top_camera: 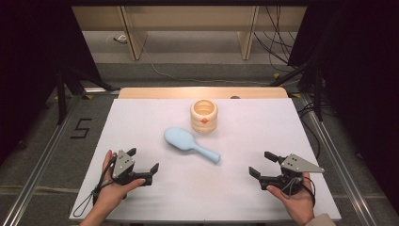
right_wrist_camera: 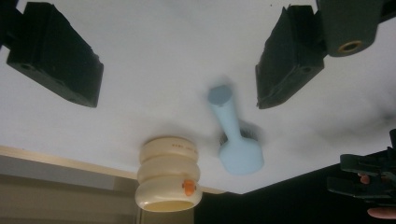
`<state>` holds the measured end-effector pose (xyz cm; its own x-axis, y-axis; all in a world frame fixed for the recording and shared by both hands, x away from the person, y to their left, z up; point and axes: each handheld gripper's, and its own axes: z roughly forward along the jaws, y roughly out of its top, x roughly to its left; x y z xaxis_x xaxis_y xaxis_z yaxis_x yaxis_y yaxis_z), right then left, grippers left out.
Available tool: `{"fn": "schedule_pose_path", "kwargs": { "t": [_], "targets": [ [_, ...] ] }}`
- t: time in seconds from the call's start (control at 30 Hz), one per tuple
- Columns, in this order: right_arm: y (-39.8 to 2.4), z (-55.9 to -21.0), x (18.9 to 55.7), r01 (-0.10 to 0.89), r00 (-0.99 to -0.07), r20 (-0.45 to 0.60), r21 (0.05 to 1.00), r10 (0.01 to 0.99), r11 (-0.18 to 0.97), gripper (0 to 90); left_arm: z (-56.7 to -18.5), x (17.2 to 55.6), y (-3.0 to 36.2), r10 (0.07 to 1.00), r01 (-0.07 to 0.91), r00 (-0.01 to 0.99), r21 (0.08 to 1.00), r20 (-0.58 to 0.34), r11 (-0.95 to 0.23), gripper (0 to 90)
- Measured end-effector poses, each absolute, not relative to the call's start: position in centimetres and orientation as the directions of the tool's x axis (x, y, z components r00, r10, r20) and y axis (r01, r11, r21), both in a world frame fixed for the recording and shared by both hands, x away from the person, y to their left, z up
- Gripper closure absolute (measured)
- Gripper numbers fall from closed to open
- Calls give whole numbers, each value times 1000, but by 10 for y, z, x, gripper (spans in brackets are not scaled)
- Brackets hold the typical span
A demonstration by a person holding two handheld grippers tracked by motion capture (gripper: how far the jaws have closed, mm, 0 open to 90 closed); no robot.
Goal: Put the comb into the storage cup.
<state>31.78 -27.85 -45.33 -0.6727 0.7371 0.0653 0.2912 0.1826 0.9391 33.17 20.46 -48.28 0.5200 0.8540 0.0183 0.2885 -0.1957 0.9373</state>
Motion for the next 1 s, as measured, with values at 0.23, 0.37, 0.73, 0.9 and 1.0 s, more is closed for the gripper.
{"fn": "schedule_pose_path", "kwargs": {
  "t": [0.23,0.37,0.73,0.9,1.0],
  "targets": [
    [-279,-452,318,290,-665,68,941,744,174,158,-483,331,205,854,287,519,937,24,-200,11],
    [-278,-452,320,290,-662,71,942,746,167,160,-483,329,207,857,290,515,936,21,-197,13],
    [-259,-449,344,262,-679,17,939,734,222,340,-484,328,207,860,294,509,936,20,-195,19],
    [-253,-448,354,260,-674,-9,933,738,249,427,-484,328,207,860,295,510,936,17,-193,22],
    [-248,-448,362,263,-675,-30,924,737,278,524,-484,328,207,861,296,508,935,19,-196,23]
  ]
}}
